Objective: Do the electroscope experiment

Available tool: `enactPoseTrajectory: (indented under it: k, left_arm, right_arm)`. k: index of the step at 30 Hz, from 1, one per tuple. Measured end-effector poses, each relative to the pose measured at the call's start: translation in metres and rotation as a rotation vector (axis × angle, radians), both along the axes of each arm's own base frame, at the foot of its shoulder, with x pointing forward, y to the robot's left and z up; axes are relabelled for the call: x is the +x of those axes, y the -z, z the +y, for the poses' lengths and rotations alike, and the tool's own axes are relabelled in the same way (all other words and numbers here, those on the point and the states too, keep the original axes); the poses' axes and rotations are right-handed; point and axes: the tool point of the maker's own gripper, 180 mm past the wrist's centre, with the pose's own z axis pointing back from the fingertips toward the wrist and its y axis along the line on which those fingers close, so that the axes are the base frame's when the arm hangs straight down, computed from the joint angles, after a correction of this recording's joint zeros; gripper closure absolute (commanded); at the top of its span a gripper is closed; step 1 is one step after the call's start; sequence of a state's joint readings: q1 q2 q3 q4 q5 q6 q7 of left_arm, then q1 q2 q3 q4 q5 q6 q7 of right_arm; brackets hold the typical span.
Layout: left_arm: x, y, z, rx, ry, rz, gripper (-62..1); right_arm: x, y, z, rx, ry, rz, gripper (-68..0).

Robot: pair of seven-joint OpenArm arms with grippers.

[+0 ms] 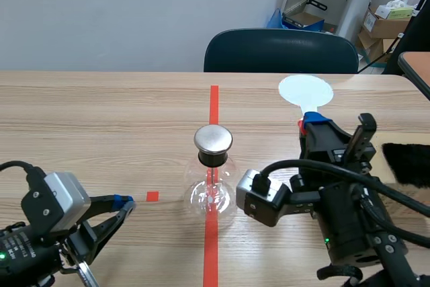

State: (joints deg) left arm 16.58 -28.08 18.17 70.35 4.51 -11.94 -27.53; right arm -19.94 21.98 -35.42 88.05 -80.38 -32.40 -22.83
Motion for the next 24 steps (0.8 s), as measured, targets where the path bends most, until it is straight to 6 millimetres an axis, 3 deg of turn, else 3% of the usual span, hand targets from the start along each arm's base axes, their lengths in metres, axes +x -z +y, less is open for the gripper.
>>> enactPoseTrajectory:
  k: [6,13,24]
  left_arm:
    - [-0.003,0.004,-0.016,-0.002,0.06,-0.015,-4.0]
    - [0.0,0.016,-0.025,0.032,0.076,-0.029,-4.0]
    - [0.014,0.03,-0.013,0.058,0.026,-0.02,-4.0]
  right_arm:
    - [-0.003,0.012,0.004,-0.004,-0.003,0.031,-1.3]
    - [-0.005,0.012,0.007,0.001,-0.012,0.032,-1.3]
    - [-0.005,0.012,0.007,0.001,-0.009,0.032,-1.3]
